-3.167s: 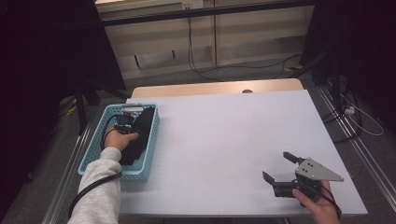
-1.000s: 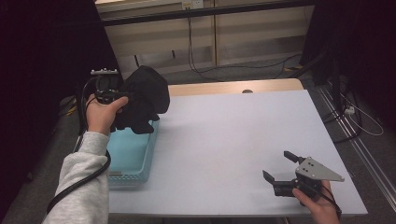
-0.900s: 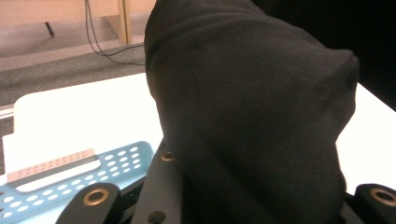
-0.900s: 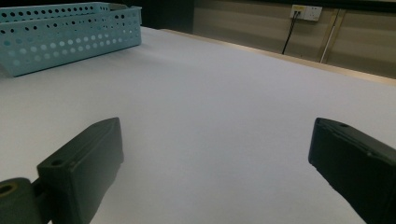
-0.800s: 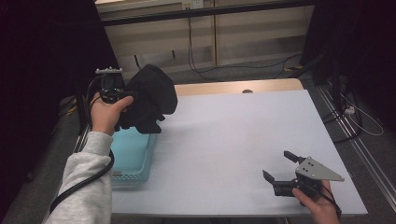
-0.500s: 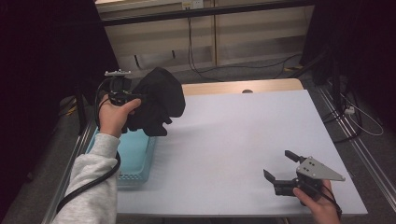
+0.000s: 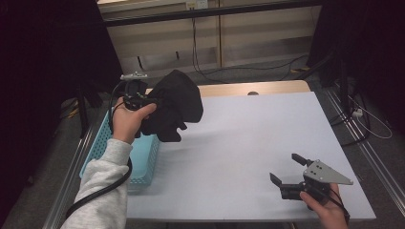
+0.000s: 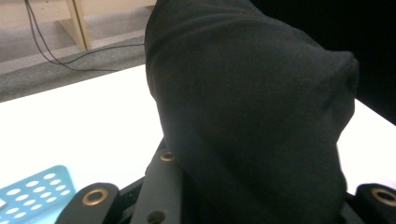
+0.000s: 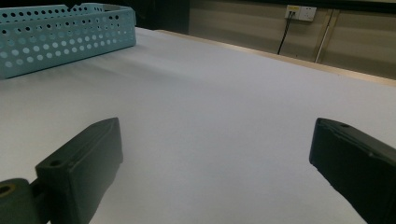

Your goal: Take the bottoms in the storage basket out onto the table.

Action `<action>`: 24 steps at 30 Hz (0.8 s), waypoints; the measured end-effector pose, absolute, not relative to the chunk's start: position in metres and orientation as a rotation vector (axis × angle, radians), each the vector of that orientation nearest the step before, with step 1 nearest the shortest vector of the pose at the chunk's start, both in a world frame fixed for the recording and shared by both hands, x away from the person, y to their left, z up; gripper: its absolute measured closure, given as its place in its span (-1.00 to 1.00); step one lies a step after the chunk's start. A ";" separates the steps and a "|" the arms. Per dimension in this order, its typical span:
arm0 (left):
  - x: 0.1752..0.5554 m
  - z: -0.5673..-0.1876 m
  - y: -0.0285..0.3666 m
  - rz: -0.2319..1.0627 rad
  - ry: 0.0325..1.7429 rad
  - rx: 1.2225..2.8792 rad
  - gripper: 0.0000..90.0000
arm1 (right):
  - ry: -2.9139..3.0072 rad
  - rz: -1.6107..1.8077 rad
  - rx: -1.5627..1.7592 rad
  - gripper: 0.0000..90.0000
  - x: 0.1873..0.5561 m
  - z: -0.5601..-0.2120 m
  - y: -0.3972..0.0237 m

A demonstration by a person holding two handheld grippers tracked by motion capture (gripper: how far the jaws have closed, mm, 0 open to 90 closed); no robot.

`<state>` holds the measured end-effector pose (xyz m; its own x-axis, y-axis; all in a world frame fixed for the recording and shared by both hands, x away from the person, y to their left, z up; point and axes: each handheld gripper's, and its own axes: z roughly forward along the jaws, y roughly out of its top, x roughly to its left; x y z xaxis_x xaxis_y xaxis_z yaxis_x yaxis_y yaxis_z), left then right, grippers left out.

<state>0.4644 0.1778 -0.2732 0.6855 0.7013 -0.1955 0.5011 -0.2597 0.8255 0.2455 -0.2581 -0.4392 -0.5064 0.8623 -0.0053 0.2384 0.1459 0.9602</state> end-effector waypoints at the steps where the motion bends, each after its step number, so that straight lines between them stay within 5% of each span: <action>1: 0.464 -0.274 0.177 0.256 0.931 1.930 0.65 | 1.845 1.380 1.051 -0.96 0.245 -0.439 -0.258; 24: 0.445 -0.316 0.138 0.148 0.851 1.962 0.64 | 1.847 1.380 1.055 -0.96 0.245 -0.439 -0.258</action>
<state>0.4450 0.1377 -0.3163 0.7496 0.6182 -0.2365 0.5025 -0.2989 0.8113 0.2446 -0.2585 -0.4395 -0.5065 0.8622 -0.0026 0.2417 0.1449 0.9595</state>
